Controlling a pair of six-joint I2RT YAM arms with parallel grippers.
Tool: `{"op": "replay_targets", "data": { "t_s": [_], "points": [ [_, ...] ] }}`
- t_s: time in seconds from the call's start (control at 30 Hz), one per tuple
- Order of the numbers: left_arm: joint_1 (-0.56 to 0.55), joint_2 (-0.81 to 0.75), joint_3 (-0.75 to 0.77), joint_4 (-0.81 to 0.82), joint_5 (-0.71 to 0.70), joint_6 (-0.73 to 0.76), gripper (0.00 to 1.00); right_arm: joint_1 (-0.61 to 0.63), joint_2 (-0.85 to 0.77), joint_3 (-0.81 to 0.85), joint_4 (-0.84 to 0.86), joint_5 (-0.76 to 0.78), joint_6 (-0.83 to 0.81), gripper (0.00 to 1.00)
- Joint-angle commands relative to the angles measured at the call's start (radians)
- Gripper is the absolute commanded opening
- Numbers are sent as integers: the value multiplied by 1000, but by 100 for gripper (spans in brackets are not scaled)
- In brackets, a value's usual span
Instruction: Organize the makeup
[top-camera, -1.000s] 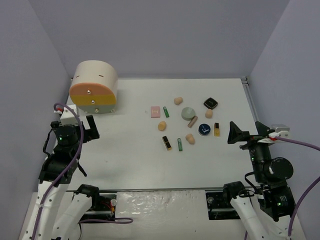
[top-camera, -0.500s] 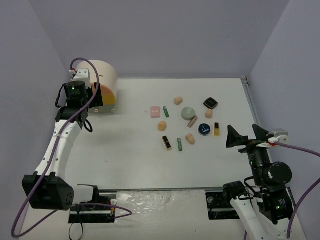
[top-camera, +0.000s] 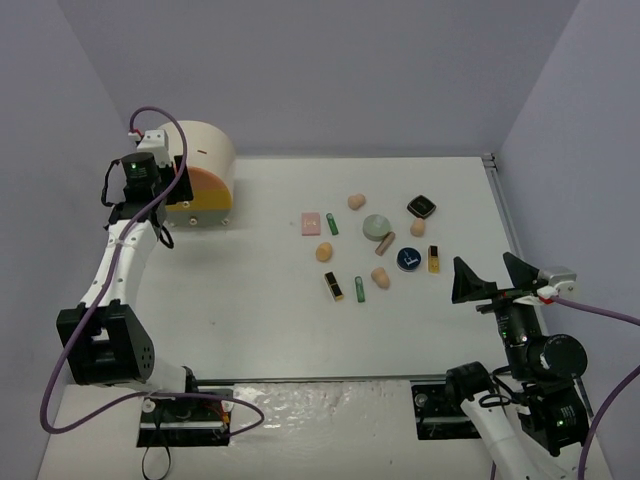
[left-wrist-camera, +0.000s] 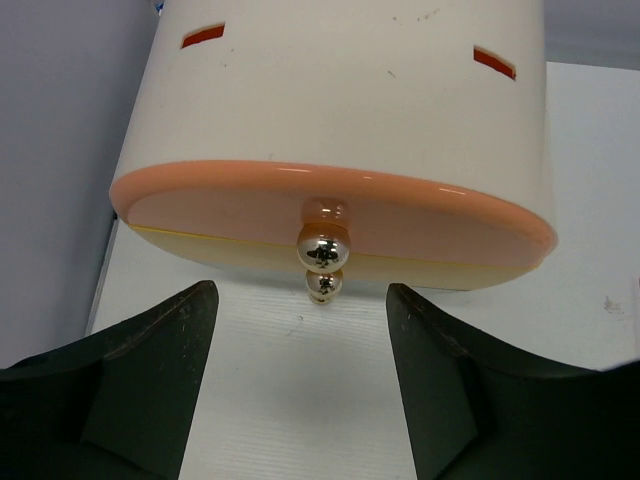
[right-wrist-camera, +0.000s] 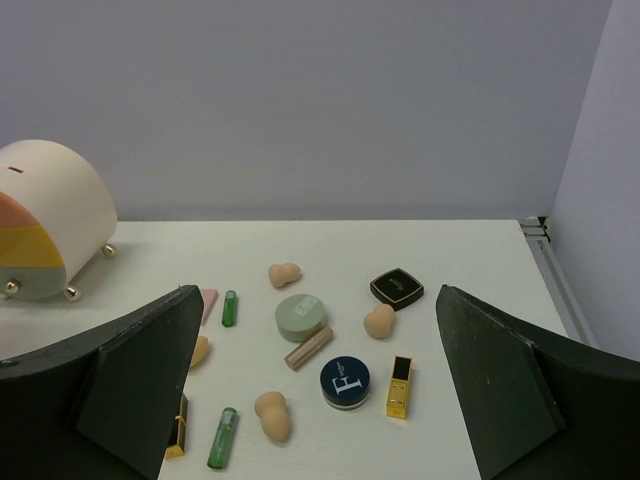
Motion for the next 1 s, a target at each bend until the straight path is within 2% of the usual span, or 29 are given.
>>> {"op": "replay_targets", "data": {
  "t_s": [0.0, 0.27, 0.53, 0.67, 0.8, 0.97],
  "points": [
    [25, 5, 39, 143, 62, 0, 62, 18, -1, -5, 87, 13, -26, 100],
    [29, 47, 57, 154, 83, 12, 51, 22, -15, -13, 91, 16, -29, 100],
    [29, 71, 50, 159, 102, 24, 47, 22, -29, -20, 92, 11, -32, 100],
    [29, 70, 46, 202, 113, 27, 42, 22, -31, -24, 94, 6, -29, 100],
    [29, 67, 44, 208, 117, 28, 32, 22, -30, -22, 94, 6, -30, 100],
    [29, 64, 40, 200, 122, 33, 12, 22, -30, -25, 94, -1, -26, 100]
  ]
}}
